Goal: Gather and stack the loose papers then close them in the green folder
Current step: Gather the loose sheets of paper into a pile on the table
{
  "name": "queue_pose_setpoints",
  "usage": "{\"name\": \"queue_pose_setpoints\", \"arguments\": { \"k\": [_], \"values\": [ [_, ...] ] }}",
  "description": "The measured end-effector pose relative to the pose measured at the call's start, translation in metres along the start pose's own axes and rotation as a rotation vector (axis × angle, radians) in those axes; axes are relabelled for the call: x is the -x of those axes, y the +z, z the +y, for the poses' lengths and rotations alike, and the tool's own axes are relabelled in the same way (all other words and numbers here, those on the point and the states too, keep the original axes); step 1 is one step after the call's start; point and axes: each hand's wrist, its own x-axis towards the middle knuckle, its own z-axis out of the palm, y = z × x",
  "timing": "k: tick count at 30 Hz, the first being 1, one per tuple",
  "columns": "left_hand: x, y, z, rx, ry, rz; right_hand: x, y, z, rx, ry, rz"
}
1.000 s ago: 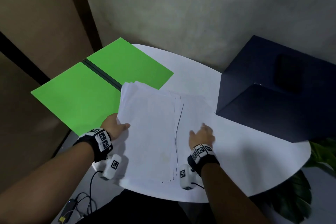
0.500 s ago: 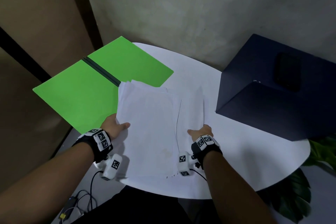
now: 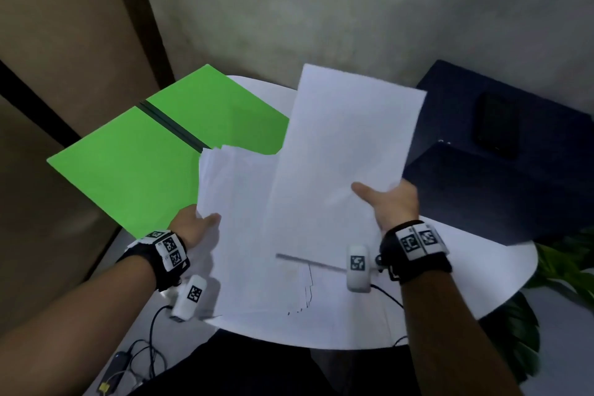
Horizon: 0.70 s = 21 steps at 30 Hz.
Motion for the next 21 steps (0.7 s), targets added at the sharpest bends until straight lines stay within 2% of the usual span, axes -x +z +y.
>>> {"name": "queue_pose_setpoints", "arguments": {
  "k": [4, 8, 9, 11, 13, 16, 18, 21],
  "values": [
    [-0.005, -0.004, 0.003, 0.151, -0.089, 0.035, 0.016, 0.062, 0.052, 0.252, 0.12, -0.186],
    [-0.005, -0.005, 0.006, 0.343, -0.134, 0.013, 0.027, 0.094, 0.09, 0.426, 0.202, -0.303],
    [-0.003, -0.005, 0.008, 0.318, -0.107, 0.005, 0.024, 0.091, 0.098, 0.482, 0.184, -0.281],
    [-0.003, -0.002, 0.009, 0.181, -0.064, 0.01, 0.008, 0.07, 0.111, 0.735, 0.164, -0.141],
    [-0.001, 0.003, 0.006, 0.052, -0.05, 0.031, -0.011, 0.038, 0.12, 0.947, 0.244, -0.029],
    [-0.001, 0.01, 0.002, -0.08, -0.032, 0.048, -0.026, 0.012, 0.128, 0.929, 0.3, -0.059],
    [0.001, 0.009, 0.004, -0.133, -0.018, 0.053, -0.028, 0.016, 0.13, 0.79, 0.298, -0.112],
    [0.002, 0.008, 0.008, -0.136, -0.016, 0.058, -0.024, 0.026, 0.129, 0.694, 0.312, -0.091]
  ]
}}
